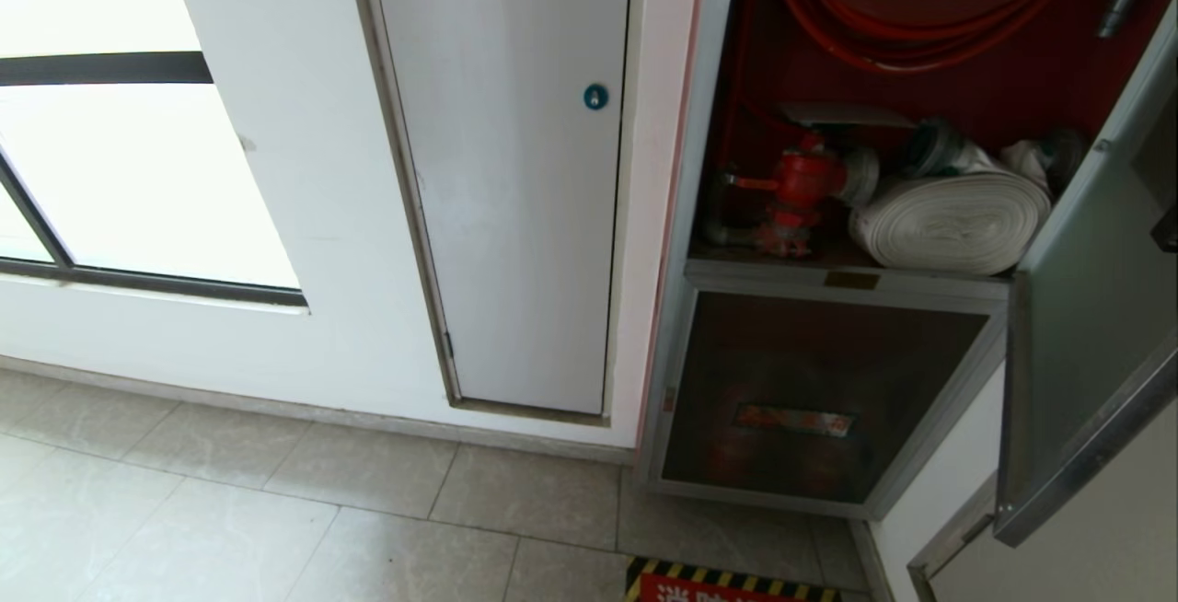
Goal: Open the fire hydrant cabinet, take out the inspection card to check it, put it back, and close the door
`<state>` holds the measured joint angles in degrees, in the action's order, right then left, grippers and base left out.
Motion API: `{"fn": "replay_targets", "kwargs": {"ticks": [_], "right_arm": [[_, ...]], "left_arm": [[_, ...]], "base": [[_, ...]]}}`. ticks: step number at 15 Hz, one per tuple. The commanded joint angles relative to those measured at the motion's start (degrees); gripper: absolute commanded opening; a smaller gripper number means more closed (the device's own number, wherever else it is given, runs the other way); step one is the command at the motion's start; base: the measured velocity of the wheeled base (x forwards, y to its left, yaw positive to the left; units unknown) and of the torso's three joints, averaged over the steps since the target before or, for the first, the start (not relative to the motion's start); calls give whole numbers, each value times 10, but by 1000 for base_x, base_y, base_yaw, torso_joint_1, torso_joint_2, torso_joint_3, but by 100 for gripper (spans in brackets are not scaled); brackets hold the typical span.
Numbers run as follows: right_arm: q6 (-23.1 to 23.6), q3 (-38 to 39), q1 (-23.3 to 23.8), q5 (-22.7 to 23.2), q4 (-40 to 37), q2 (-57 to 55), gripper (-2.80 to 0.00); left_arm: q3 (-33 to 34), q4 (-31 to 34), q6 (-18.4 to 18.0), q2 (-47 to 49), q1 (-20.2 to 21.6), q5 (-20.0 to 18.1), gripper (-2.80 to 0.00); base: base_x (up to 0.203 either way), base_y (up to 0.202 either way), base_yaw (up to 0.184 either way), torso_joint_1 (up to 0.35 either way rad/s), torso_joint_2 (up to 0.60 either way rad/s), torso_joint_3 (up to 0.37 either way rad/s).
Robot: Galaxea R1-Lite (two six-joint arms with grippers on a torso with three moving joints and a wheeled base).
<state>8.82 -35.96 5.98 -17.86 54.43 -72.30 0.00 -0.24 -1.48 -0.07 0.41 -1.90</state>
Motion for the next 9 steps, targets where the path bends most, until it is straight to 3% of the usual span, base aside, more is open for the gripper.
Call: {"fn": "replay_targets", "kwargs": {"ticks": [1,6,9], "right_arm": [[8,4,35,2,2,9,-280],[11,17,102,2,4,18,-280],[12,15,165,3,5,25,-280]], "left_arm": [[0,0,0,1,0,0,-280],[0,0,0,1,0,0,-280],[0,0,0,1,0,0,-280]], "base": [[0,0,0,0,0,0],[0,0,0,0,0,0],[0,0,0,0,0,0]]}}
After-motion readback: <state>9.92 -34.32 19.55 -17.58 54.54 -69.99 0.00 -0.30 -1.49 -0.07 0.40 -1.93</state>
